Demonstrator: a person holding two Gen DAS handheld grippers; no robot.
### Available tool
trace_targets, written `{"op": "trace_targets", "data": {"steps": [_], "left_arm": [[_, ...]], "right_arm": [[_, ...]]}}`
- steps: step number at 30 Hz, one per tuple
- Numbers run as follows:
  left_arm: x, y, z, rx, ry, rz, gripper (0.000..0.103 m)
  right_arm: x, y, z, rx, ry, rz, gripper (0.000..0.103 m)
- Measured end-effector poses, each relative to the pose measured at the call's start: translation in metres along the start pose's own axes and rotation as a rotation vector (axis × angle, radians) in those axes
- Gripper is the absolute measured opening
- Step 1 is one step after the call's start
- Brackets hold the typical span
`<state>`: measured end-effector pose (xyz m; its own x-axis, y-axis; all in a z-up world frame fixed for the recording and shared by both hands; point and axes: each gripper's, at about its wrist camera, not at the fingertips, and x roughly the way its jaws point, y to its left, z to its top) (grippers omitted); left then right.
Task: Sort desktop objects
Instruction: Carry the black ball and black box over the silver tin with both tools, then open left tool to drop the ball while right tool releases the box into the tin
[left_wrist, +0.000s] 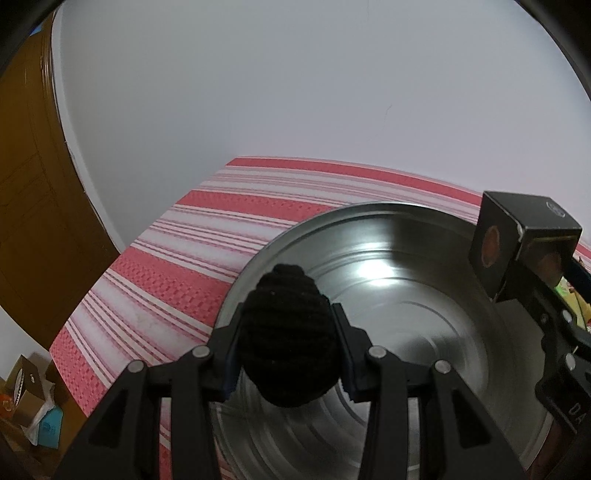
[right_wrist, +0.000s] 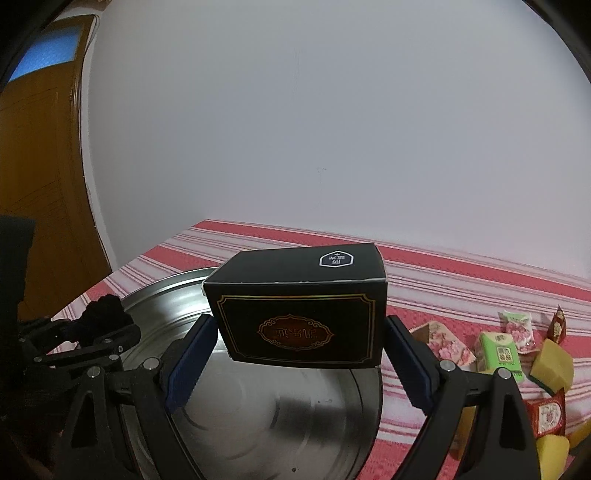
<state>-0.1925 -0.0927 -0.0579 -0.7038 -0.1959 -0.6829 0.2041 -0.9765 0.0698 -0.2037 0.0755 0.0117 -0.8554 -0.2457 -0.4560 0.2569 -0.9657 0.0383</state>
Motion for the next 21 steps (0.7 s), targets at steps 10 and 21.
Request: {"op": "trace_targets", "data": {"steps": [10,21], "left_arm": [[0.014,-0.005,0.011,0.019,0.007,0.054,0.042],[-0.002,-0.010,0.016,0.025,-0.103,0.131,0.103]], "right_arm": [[0.018,0.008,0.010,-0.010,0.033,0.013,0.092],[0.007,0.004,0.000,0.021,-0.092,0.072,0.093]]}}
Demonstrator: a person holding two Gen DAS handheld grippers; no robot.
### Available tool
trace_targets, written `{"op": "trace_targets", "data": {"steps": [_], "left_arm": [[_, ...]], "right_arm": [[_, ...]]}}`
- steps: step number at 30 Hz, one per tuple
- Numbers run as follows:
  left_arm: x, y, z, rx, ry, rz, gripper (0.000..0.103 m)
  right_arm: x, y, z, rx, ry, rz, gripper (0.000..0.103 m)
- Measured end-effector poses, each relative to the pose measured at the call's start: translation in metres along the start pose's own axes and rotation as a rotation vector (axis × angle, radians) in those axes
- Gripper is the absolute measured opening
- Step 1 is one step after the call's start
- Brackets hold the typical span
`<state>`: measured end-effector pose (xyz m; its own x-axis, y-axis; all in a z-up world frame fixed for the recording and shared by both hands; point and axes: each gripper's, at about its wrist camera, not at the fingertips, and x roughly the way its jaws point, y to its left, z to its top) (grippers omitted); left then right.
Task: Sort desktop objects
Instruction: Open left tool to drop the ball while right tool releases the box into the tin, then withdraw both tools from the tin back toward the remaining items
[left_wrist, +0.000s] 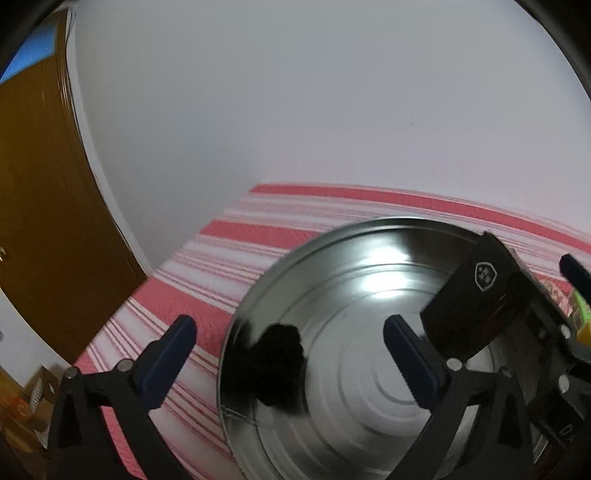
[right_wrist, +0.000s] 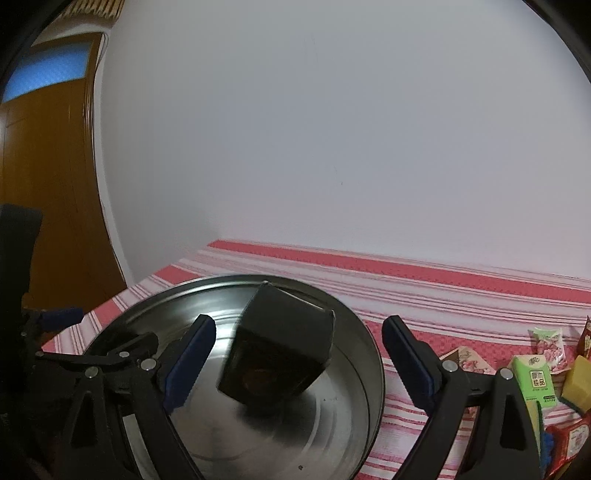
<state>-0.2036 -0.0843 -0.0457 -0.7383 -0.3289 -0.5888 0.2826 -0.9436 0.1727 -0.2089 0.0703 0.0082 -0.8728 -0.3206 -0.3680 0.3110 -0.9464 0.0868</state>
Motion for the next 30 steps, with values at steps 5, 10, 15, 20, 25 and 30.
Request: {"op": "trace_targets", "data": {"steps": [5,10,15,20,25,30], "left_arm": [[-0.009,-0.001,-0.003,-0.023,-0.010,-0.015,0.103],[-0.021,-0.010,-0.009,-0.023,-0.061,0.008,0.103],[-0.028,-0.017,-0.012,-0.029,-0.102,0.002,0.103],[-0.034,-0.023,-0.013,-0.038,-0.115,0.004,0.103],[-0.040,-0.028,-0.014,-0.046,-0.117,-0.011,0.103],[-0.053,-0.031,-0.018,-0.084,-0.145,-0.042,0.103]], "right_arm": [[-0.021,-0.001,-0.006,-0.070,-0.122,-0.103,0.093],[-0.039,-0.011,-0.008,-0.077,-0.214,-0.198,0.093],[-0.043,-0.033,-0.006,0.003,-0.210,-0.214,0.093],[-0.039,-0.036,-0.010,0.059,-0.193,-0.227,0.093],[-0.044,-0.045,-0.013,0.082,-0.178,-0.246,0.093],[-0.041,-0.046,-0.015,0.091,-0.200,-0.256,0.093]]}}
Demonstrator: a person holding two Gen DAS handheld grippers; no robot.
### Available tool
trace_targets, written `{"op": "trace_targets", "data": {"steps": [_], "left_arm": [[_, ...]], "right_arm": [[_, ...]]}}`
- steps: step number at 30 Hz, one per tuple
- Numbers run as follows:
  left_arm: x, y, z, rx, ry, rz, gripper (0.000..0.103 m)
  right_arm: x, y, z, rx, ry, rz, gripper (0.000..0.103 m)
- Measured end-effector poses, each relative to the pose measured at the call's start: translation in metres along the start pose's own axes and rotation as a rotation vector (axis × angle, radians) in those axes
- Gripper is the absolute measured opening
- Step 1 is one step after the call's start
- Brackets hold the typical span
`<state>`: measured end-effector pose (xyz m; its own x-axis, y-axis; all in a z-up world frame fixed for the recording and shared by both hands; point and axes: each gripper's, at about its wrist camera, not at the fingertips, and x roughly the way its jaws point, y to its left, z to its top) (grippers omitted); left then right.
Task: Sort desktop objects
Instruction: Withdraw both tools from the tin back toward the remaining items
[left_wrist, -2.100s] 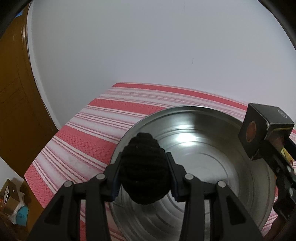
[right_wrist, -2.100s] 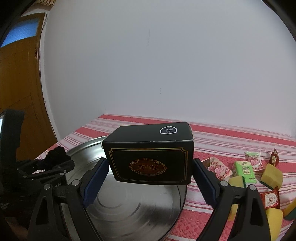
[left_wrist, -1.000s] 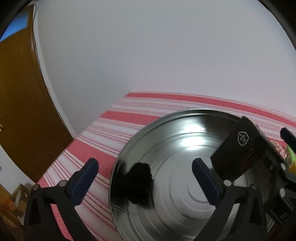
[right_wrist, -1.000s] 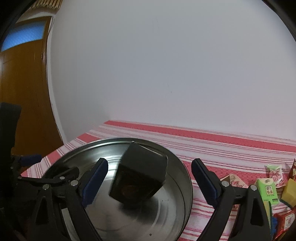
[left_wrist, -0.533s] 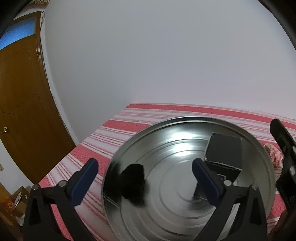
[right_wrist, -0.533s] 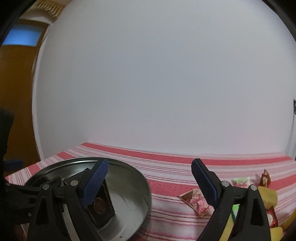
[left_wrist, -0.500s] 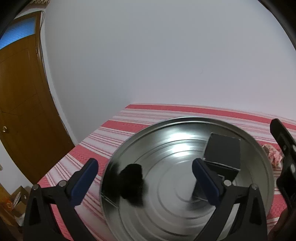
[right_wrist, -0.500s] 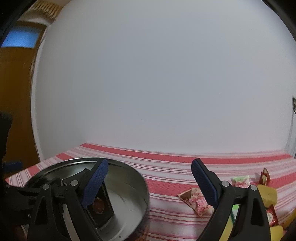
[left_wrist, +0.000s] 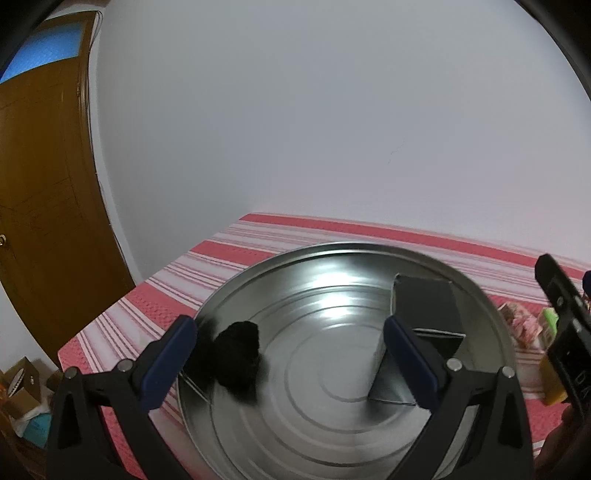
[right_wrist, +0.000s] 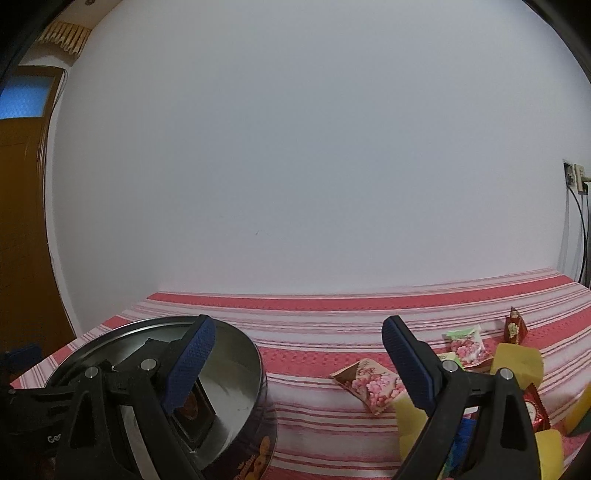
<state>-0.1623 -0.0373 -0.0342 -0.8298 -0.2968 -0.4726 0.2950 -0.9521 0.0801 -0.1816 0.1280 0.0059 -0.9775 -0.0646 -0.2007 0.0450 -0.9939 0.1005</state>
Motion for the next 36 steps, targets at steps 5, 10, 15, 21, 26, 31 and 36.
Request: {"op": "trace_targets", "data": {"steps": [5,10,15,21,26,31,36], "left_arm": [[-0.005,-0.013,-0.004,0.038,-0.031,0.006,0.103],[-0.002,-0.021,-0.010,0.046,-0.024,-0.012,0.103],[-0.003,-0.030,-0.013,0.059,-0.018,-0.023,0.103],[-0.012,-0.038,-0.016,0.065,-0.033,-0.027,0.103],[-0.012,-0.039,-0.020,0.074,-0.036,-0.022,0.103],[-0.017,-0.046,-0.020,0.084,-0.039,-0.038,0.103],[-0.023,-0.059,-0.022,0.108,-0.049,-0.068,0.103]], "right_arm": [[-0.011,-0.003,-0.001,-0.019,-0.035,-0.024,0.093],[-0.021,-0.012,0.000,0.000,-0.060,-0.049,0.093],[-0.026,-0.023,-0.006,0.040,-0.083,-0.079,0.093],[-0.045,-0.030,-0.003,0.015,-0.120,-0.108,0.093],[-0.056,-0.032,-0.002,-0.012,-0.153,-0.136,0.093],[-0.068,-0.044,-0.004,-0.006,-0.179,-0.172,0.093],[-0.077,-0.063,-0.004,-0.002,-0.169,-0.215,0.093]]}}
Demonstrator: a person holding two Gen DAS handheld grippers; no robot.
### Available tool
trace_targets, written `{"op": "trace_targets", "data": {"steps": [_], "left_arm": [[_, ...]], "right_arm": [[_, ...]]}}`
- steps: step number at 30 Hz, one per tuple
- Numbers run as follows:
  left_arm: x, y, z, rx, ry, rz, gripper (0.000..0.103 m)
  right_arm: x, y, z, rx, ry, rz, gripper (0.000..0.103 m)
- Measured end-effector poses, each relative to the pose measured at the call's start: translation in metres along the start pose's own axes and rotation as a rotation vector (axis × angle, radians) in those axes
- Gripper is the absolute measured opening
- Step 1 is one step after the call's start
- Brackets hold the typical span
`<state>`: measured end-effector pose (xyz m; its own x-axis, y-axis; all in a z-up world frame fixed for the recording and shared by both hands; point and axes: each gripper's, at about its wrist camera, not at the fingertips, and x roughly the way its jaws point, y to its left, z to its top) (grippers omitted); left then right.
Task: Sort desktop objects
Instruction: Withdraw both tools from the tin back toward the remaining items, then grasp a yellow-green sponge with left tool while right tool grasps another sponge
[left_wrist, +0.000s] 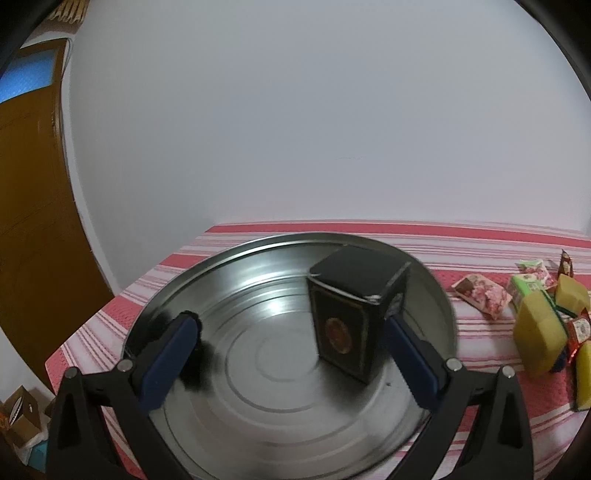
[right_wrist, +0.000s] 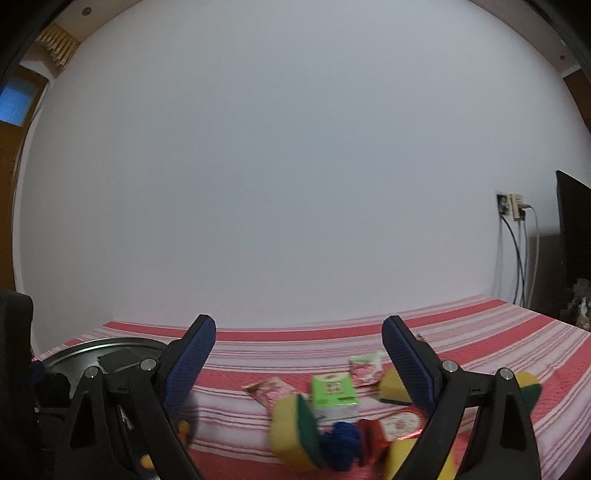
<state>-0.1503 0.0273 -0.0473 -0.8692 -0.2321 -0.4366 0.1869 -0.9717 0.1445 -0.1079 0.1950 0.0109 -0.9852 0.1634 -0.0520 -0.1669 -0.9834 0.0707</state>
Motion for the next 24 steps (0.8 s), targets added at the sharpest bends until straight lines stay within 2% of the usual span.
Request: {"op": "trace_targets", "data": {"steps": [8,10,11,14,18,24], "left_arm": [[-0.013,-0.029,-0.003,0.070,-0.026,-0.072,0.103],[-0.016,-0.039,-0.004,0.088,-0.025,-0.098,0.103],[-0.017,-0.043,-0.005,0.096,-0.024,-0.112,0.103],[-0.020,-0.058,-0.006,0.137,-0.023,-0.164,0.103],[-0.029,-0.082,-0.005,0.174,-0.031,-0.220,0.103],[-0.028,-0.132,0.001,0.255,-0.016,-0.318,0.103]], "right_arm": [[-0.011,-0.060,0.000,0.092,0.004,-0.119,0.093],[-0.019,-0.079,0.001,0.181,-0.021,-0.130,0.093],[-0.020,-0.087,0.001,0.192,-0.005,-0.139,0.093],[-0.019,-0.097,0.002,0.101,0.046,-0.232,0.093],[-0.026,-0.120,0.001,0.165,0.051,-0.241,0.093],[-0.031,-0.141,-0.004,0.191,0.088,-0.268,0.093]]}}
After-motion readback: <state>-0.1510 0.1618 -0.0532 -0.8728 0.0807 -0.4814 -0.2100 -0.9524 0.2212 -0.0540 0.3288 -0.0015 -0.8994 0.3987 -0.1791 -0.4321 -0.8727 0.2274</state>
